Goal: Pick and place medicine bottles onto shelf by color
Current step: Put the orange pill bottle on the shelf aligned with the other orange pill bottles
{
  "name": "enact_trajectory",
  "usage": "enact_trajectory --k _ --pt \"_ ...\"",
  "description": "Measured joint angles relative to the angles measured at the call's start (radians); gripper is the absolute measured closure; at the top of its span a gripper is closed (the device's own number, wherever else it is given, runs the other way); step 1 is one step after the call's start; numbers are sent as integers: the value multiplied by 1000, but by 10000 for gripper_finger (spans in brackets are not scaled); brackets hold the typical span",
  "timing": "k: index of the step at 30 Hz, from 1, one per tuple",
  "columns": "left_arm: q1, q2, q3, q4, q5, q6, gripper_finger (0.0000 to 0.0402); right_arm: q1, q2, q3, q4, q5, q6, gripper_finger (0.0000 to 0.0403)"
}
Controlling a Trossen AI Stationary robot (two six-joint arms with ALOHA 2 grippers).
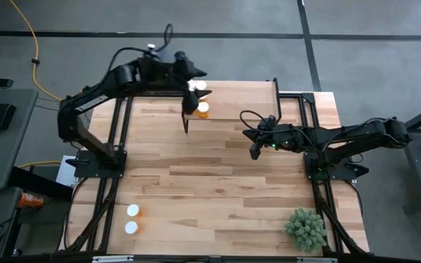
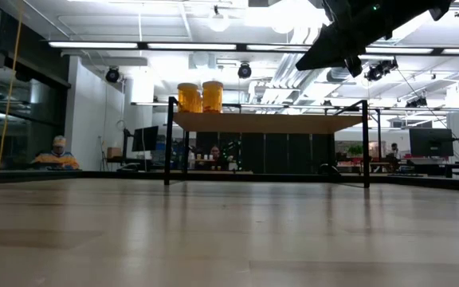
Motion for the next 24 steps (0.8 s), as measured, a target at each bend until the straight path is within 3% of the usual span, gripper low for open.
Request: enact_trajectory --k 4,7,16,20,24 --pt "-1 -61 -11 35 67 -51 138 0 0 0 0 0 0 402" --pt "-9 -140 -104 123 98 -88 180 0 0 0 0 0 0 402" --pt "-75 -485 -693 631 90 -236 384 0 0 0 0 0 0 402" --pt "-174 -541 -851 681 -138 -296 394 0 0 0 0 0 0 402" --pt "-302 -482 -905 702 -411 -352 400 0 0 0 0 0 0 402"
